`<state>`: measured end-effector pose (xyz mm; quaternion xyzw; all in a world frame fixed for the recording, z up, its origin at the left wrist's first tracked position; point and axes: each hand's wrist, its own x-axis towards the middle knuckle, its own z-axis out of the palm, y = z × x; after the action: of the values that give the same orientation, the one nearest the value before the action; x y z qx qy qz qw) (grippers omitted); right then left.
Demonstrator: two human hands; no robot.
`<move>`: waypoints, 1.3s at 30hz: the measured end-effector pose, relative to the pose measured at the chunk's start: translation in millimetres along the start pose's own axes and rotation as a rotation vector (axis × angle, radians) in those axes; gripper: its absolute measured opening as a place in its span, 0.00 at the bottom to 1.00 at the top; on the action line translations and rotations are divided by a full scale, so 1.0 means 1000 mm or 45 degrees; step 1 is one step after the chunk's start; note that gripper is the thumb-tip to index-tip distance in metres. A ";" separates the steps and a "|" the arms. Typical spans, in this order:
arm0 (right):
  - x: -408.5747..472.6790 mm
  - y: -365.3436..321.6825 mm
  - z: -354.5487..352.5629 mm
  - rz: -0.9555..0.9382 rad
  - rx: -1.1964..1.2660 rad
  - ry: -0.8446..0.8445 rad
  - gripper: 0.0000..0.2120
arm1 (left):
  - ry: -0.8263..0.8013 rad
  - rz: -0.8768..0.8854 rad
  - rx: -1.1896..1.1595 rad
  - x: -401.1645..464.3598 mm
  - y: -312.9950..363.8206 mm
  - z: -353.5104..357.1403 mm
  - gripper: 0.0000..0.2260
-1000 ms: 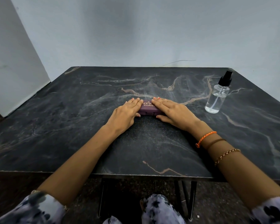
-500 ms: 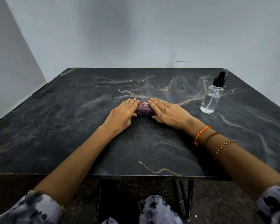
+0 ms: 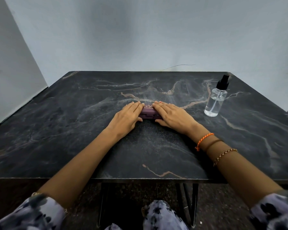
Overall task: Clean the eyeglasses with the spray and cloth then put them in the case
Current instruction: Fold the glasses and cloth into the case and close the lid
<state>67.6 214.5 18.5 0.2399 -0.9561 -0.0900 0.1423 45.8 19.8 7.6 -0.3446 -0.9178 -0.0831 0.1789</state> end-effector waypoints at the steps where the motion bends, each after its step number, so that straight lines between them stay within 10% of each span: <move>1: -0.001 -0.001 -0.001 -0.016 -0.028 0.009 0.26 | -0.012 0.009 0.020 0.000 0.000 0.001 0.22; 39: 0.016 0.012 0.011 0.595 0.587 0.511 0.36 | 0.205 -0.215 -0.128 0.036 -0.023 -0.008 0.43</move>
<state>45.6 218.2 15.1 0.0542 -0.9333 0.2111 0.2855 7.5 22.0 28.1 -0.2668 -0.9209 -0.1711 0.2269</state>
